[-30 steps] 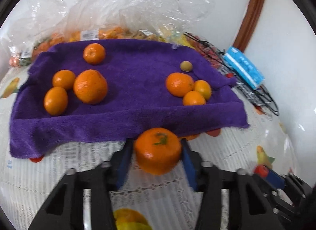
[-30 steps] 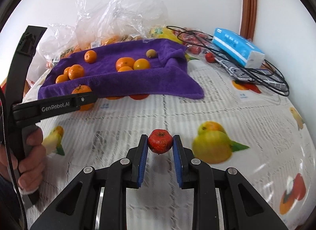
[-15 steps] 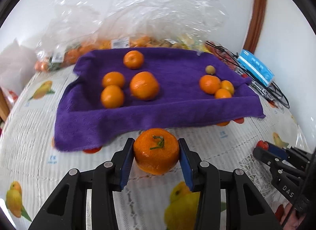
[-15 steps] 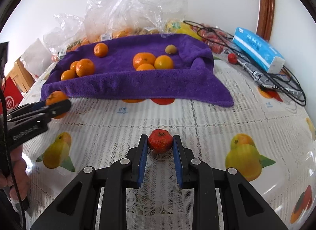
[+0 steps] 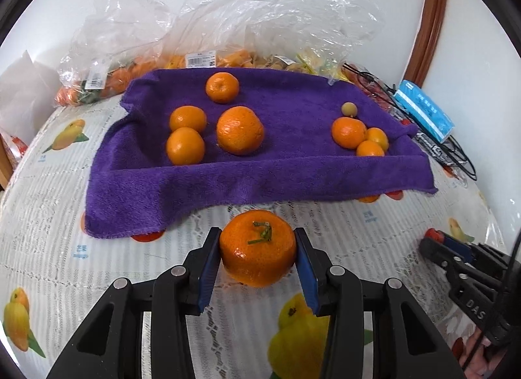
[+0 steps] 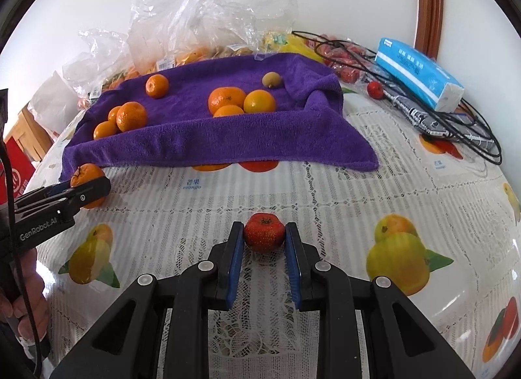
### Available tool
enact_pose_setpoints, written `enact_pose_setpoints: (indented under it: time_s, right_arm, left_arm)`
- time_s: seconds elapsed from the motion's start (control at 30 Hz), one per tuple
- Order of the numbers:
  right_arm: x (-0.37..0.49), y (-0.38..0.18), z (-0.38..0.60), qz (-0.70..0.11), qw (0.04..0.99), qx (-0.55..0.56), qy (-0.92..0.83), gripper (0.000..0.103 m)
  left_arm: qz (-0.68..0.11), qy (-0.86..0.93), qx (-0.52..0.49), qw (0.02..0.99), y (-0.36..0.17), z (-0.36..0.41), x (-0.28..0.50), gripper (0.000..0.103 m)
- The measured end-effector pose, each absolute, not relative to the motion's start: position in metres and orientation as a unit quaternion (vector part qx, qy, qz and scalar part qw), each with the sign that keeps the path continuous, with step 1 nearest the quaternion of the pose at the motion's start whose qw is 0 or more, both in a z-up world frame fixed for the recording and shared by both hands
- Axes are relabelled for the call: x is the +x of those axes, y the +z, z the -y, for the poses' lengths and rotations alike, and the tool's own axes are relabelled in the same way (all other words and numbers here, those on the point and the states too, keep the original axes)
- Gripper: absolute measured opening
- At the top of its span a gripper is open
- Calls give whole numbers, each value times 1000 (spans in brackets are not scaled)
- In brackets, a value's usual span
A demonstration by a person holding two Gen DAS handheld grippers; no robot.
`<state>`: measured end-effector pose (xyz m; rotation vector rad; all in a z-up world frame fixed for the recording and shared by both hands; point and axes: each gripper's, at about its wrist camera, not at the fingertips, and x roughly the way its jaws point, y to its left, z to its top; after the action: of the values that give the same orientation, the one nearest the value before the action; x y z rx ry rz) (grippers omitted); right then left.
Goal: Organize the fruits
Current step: 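Lift and carry the red apple and large orange over the purple towel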
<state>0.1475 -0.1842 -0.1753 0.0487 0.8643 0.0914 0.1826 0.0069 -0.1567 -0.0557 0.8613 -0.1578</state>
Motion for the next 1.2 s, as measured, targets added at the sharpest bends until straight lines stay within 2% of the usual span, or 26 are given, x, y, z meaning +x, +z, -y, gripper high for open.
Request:
enact_pose_setpoints:
  time_s: [1.2]
  right_arm:
    - [140, -172, 196, -396, 915, 56, 48, 25]
  left_arm:
    - [-394, -95, -14, 914, -151, 2, 177, 42]
